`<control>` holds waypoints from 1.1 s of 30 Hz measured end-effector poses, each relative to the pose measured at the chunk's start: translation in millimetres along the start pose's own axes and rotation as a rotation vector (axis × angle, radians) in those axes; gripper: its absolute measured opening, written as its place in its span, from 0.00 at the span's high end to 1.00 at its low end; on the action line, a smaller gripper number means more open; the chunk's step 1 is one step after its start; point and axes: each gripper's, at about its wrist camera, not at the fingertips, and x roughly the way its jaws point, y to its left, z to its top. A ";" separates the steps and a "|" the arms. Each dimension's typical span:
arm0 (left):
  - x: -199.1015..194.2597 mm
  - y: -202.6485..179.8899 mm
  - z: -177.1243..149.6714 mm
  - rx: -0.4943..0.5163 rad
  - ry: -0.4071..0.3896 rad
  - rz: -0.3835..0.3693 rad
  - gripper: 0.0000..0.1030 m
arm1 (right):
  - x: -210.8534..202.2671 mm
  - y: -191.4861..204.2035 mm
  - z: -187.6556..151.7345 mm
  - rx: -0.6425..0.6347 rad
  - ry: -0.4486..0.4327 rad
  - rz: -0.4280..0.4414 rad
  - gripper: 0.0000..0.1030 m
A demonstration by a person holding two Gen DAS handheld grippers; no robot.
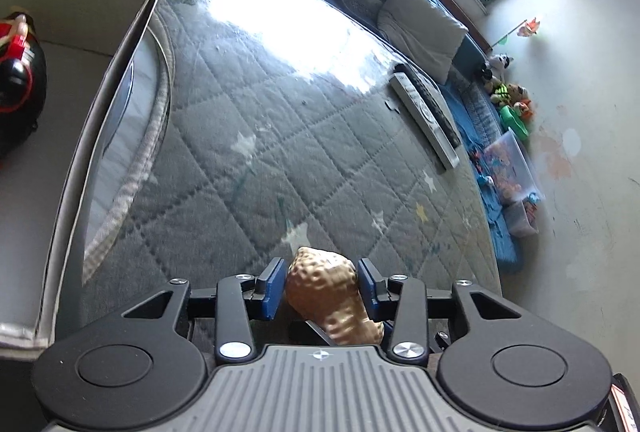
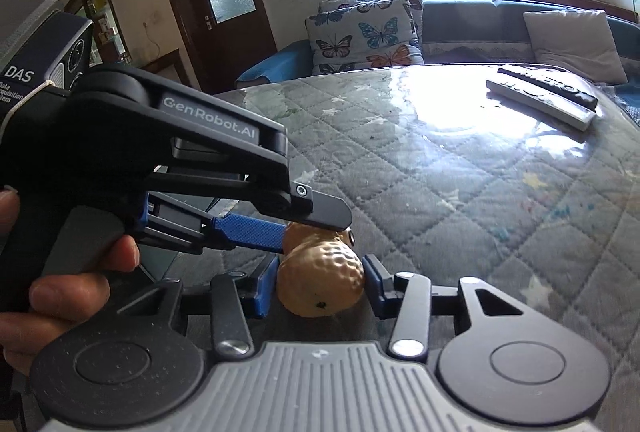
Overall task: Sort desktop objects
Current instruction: 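Move the left gripper to the tan peanut toy and grasp it, then lift the peanut toy with the left gripper and carry it toward the box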
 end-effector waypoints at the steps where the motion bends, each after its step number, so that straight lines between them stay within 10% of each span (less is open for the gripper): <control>1: -1.0 -0.1 -2.0 0.000 0.004 -0.001 0.59 | -2.0 0.9 -2.4 -0.002 0.000 -0.001 0.56; 33: -39.4 -6.0 -52.6 0.116 0.020 0.062 0.59 | -51.4 35.7 -48.0 0.008 -0.015 -0.053 0.55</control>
